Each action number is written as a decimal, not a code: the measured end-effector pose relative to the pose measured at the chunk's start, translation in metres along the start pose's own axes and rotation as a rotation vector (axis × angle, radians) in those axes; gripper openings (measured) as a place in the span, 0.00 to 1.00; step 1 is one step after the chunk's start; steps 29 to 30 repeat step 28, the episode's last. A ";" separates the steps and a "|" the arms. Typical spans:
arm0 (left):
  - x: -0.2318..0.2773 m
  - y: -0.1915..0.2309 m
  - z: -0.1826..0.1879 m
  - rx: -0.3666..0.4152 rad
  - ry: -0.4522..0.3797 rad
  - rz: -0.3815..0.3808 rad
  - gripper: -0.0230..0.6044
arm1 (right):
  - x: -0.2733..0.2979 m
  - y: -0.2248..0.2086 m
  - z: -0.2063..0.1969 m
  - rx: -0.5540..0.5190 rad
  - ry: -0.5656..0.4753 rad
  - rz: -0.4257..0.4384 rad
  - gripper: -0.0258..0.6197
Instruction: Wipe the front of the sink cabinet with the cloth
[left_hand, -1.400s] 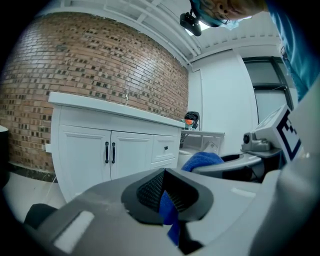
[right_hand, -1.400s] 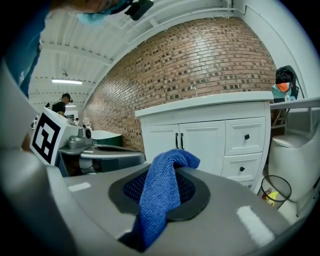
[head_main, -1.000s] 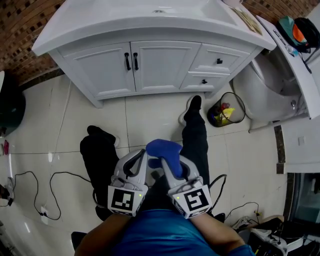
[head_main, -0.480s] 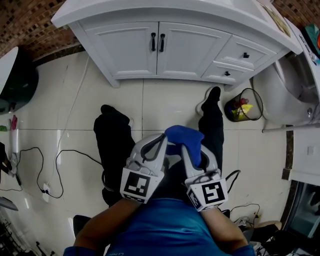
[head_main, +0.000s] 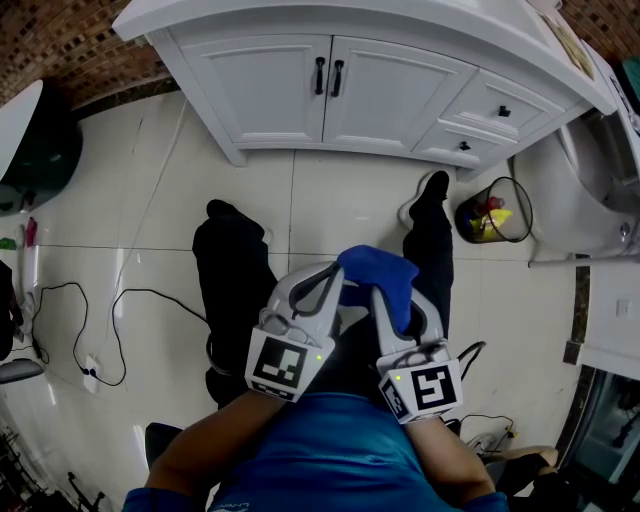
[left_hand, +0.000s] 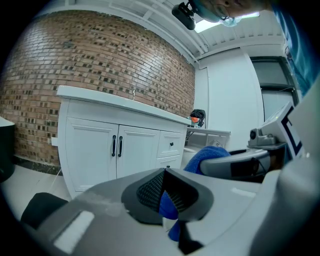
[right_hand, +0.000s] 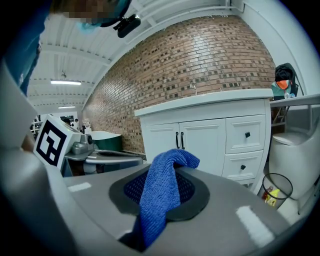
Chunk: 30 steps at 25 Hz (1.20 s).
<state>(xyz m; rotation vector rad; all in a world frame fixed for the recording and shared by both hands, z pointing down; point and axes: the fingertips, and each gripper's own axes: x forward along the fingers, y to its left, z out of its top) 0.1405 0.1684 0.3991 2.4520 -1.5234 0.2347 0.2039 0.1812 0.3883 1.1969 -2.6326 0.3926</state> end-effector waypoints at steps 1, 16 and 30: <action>0.000 0.000 -0.002 0.003 0.008 -0.003 0.04 | 0.000 0.001 0.000 -0.004 0.000 0.001 0.14; 0.001 -0.002 -0.004 -0.029 0.010 -0.018 0.04 | 0.002 0.001 -0.005 -0.005 0.016 0.010 0.13; 0.002 -0.001 -0.013 -0.021 0.049 -0.027 0.04 | 0.003 0.002 -0.006 0.003 0.022 0.015 0.13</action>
